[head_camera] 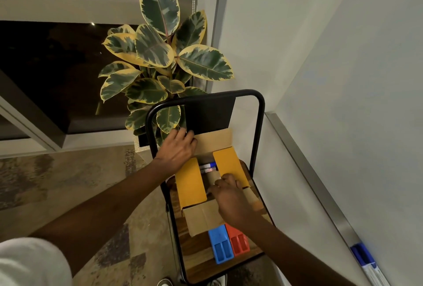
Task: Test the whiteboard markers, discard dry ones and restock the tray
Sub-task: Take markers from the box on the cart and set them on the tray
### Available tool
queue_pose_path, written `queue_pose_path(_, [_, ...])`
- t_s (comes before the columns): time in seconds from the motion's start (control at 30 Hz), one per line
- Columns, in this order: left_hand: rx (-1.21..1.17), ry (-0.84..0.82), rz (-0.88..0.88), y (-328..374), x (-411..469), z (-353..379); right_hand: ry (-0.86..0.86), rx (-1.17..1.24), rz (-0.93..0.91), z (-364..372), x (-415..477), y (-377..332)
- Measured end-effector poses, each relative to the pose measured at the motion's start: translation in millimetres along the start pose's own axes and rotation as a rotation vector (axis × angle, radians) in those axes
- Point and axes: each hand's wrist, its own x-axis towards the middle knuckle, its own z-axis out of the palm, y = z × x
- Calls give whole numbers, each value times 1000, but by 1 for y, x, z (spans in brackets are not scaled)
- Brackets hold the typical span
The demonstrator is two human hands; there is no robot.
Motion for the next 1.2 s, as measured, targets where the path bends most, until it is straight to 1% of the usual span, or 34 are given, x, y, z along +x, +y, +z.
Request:
queue_pose_path(0.1, [-5, 41, 150, 6, -3, 2, -27, -86, -74, -6, 20, 8])
queue_pose_path(0.17, [-94, 79, 281, 20, -7, 4, -50, -163, -190, -10, 29, 15])
queue_pose_path(0.23, [-168, 61, 367, 38, -13, 8, -97, -253, -284, -7, 35, 25])
queue_pose_path(0.27, [-172, 31, 360, 46, -15, 11, -113, -302, -316, -5, 37, 30])
queue_pose_path(0.3, [-154, 0, 314, 51, -18, 12, -115, -335, -338, -5, 38, 35])
queue_pose_path(0.4, [-57, -131, 91, 58, -23, 12, -108, -384, -360, -14, 36, 44])
queue_pose_path(0.47, [-93, -183, -43, 59, -27, 13, -74, -403, -366, -23, 31, 47])
queue_pose_path(0.53, [-204, -214, -159, 59, -27, 16, -15, -388, -346, -30, 27, 50])
queue_pose_path(0.57, [-241, -236, -191, 59, -26, 17, 19, -382, -331, -33, 25, 53])
queue_pose_path(0.67, [-287, -302, -210, 64, -21, 19, 64, -404, -256, -39, 21, 66])
queue_pose_path(0.8, [-351, -288, -242, 71, -16, 16, 37, -440, -141, -45, 14, 85])
queue_pose_path(0.9, [-355, -304, -246, 72, -15, 11, 28, -438, -48, -44, 12, 98])
queue_pose_path(1.03, [-426, -319, -234, 66, -16, 1, -9, -392, 48, -34, 13, 107])
queue_pose_path(1.13, [-496, -329, -201, 55, -18, -6, -43, -364, 150, -34, 15, 98])
queue_pose_path(1.2, [-543, -292, -157, 44, -22, -7, -29, -351, 209, -35, 19, 88])
